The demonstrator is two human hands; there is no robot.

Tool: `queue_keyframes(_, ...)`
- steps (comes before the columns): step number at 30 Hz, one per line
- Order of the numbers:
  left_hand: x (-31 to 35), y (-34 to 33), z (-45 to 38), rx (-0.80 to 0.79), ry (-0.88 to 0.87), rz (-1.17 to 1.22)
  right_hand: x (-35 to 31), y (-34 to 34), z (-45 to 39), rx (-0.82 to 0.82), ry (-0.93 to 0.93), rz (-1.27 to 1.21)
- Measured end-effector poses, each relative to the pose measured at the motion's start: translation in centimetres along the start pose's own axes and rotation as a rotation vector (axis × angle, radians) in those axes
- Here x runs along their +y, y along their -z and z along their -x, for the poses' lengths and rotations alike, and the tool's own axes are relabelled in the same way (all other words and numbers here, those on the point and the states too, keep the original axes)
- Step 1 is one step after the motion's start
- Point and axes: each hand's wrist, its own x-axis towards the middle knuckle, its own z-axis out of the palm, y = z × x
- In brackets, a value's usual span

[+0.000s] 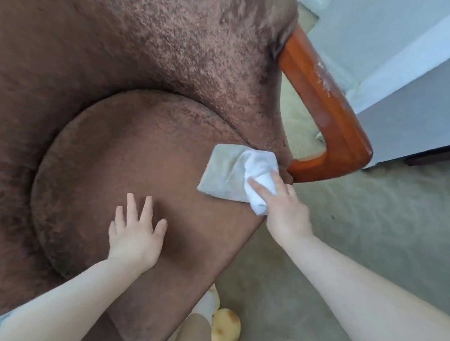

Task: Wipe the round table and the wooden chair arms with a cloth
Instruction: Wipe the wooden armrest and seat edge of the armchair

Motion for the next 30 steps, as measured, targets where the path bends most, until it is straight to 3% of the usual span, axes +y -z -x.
queue_keyframes(3,4.9,5.6,0.3,0.103,-0.178,0.087,3.7,3.0,1.6,-0.217,-0.523,-0.323)
queue_keyframes(6,10.2,12.6,1.0,0.333,-0.419,0.267,4.1,7.1,3.8,-0.203,-0.682,-0.808)
queue_keyframes(9,14.6,20.3,2.0,0.742,-0.759,0.393,2.8,13.5,6.1,0.082,-0.592,-1.032)
queue_keyframes(11,17.7,24.7,1.6,0.92,-0.908,0.303,1.7,17.8,7.0,0.325,-0.513,-1.066)
queue_keyframes(13,21.0,27.8,0.2,0.909,-0.975,0.121,0.5,20.9,7.0,0.627,-0.49,-1.015)
queue_keyframes(15,23.1,28.6,-1.7,0.754,-0.979,-0.099,-0.5,22.6,5.0,0.943,-0.479,-0.88)
queue_keyframes(17,23.6,27.1,-3.5,0.643,-0.917,-0.282,-1.8,22.9,1.1,1.082,-0.495,-0.757)
queue_keyframes(21,23.4,24.2,-5.0,0.727,-0.908,-0.383,-8.2,20.6,-7.0,0.802,-0.544,-0.715)
queue_keyframes(23,23.6,24.2,-5.3,0.769,-0.919,-0.395,-9.1,18.8,-7.7,0.749,-0.394,-0.546)
queue_keyframes(26,24.1,24.2,-5.1,0.763,-0.891,-0.341,-3.1,16.5,-5.8,0.693,-0.156,-0.225)
queue_keyframes(28,24.3,24.0,-5.1,0.726,-0.851,-0.326,1.0,16.3,-4.7,0.57,-0.317,-0.364)
queue_keyframes(30,24.6,24.0,-5.3,0.699,-0.832,-0.337,1.5,17.3,-6.3,0.555,-0.763,-0.702)
